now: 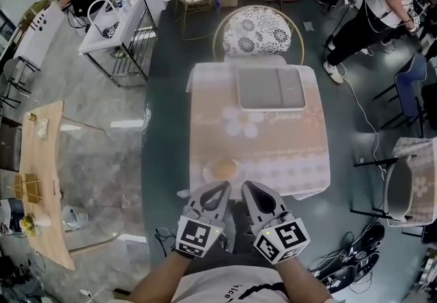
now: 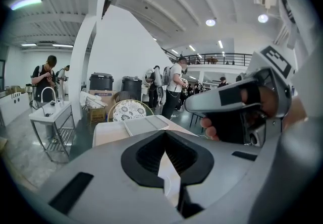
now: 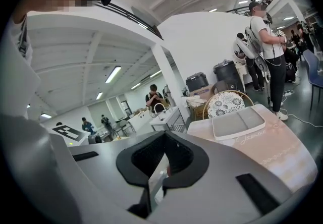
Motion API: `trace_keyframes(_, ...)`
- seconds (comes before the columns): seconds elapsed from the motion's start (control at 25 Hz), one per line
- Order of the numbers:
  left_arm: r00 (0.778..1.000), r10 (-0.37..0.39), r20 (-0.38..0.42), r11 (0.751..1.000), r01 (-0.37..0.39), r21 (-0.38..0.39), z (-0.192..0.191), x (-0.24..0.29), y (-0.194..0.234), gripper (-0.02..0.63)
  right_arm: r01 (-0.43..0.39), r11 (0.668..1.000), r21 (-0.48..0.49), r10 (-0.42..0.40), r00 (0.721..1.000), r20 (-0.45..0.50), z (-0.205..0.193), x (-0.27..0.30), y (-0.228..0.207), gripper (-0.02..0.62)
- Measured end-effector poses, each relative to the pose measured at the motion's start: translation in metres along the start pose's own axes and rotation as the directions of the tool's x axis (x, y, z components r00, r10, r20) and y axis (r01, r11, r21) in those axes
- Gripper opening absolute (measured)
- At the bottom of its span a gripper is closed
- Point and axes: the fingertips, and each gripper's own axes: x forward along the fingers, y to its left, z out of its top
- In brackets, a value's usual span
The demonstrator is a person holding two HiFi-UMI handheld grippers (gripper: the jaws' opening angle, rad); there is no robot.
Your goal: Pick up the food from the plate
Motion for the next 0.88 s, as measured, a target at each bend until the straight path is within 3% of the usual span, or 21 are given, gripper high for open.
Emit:
trace_keyframes(0.64,0.994,-0.004,-0.106,0.999,0.007,0.035,-0.088,0.062,0.029,0.008,0.031,0.997,0.072,-0.030,1.000,-0.008,-0.062,0.043,-0.058,0.012)
trace_keyframes(0.88,0.989,-0.017,-0.149,0.996,0.030,0.088,-0.111,0.080,0.032,0.168,0.026,0.996,0.084,-0.026,1.000,-0.007,-0.078,0.054,-0.064,0.012)
